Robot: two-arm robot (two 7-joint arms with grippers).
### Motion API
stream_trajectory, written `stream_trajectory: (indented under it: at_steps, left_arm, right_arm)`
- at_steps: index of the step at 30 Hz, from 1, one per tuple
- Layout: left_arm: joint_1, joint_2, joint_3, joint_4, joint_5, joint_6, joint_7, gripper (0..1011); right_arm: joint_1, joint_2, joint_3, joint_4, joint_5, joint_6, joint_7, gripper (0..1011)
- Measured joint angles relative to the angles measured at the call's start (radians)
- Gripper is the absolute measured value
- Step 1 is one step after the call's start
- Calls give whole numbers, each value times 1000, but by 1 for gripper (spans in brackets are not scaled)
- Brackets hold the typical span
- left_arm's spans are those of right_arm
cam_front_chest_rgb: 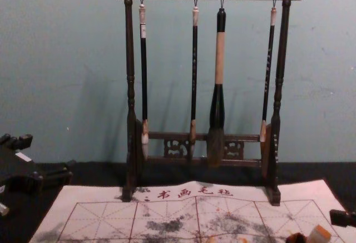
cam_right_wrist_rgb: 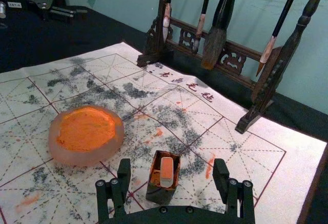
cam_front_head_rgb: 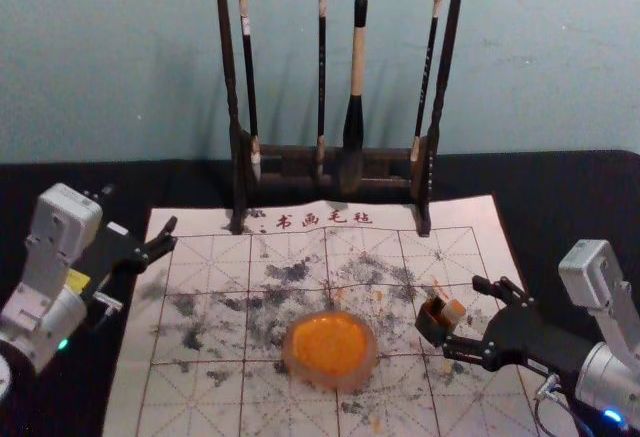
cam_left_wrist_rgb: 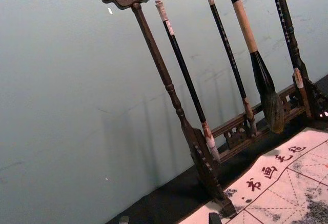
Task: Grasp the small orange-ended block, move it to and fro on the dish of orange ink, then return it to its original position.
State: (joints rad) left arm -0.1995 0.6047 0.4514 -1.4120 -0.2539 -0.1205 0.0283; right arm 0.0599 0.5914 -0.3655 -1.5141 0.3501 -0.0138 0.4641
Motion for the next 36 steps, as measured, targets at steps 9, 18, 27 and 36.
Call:
stream_trajectory:
  at_steps: [9,18,27,36]
  left_arm:
    - [0,0,0,0,0,0,0,1001]
    - [0,0,0,0,0,0,0,1001]
    - [0,0,0,0,0,0,0,1001]
    - [0,0,0,0,0,0,0,1001]
  right_arm:
    - [0,2,-2,-1,0,-1,-1,1002]
    - [0,3,-3,-2,1,-1,-2,814]
    - [0,3,-3,-2,2,-2,-3,543]
    - [0,4,-3,-2,2,-2,-3,256]
